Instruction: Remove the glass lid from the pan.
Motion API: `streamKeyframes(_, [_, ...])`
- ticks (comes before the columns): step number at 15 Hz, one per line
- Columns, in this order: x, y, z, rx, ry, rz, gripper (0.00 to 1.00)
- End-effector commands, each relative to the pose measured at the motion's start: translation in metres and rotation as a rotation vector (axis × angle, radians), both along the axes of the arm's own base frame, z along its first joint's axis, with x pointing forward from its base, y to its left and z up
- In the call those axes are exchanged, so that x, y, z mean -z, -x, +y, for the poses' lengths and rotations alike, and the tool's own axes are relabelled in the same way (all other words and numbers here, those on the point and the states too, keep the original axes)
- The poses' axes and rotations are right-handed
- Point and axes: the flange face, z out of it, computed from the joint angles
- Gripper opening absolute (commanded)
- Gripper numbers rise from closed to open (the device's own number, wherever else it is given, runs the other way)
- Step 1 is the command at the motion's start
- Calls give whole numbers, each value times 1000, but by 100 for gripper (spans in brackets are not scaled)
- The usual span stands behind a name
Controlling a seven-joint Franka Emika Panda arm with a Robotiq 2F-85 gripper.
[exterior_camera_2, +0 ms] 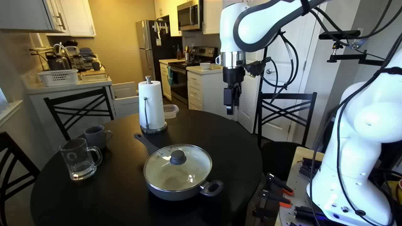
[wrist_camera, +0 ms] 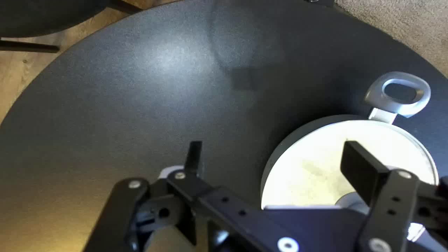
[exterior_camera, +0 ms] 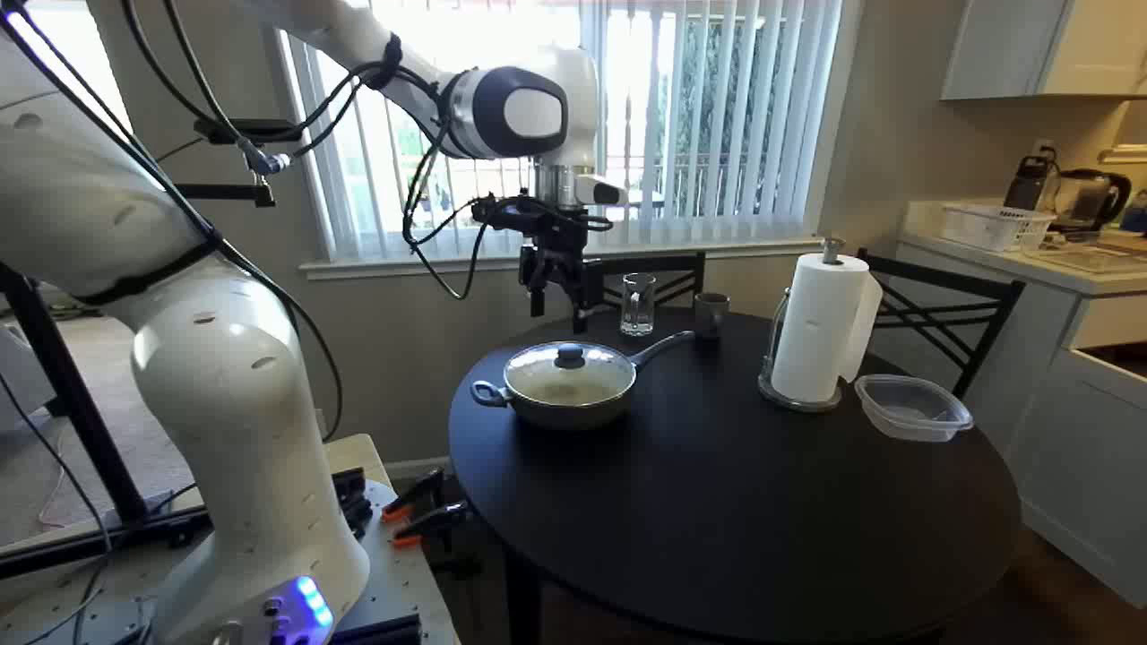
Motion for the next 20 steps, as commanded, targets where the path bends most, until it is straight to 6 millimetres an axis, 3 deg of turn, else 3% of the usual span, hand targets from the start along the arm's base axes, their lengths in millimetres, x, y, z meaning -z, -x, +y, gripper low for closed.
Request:
streamKeyframes(1, [0,0,0,0,0,1,100])
streamKeyframes(9, [-6,-1,7,-21,-2,-8,100])
streamKeyframes(11, [-23,-4,46,-76,-10,-55,100])
streamKeyframes(15, [-49,12,161,-230,-20,-119,100])
streamKeyframes(17, [-48,21,216,-271,-2,-134,100])
streamKeyframes(20, [-32,23,265,-232,10,-170,100])
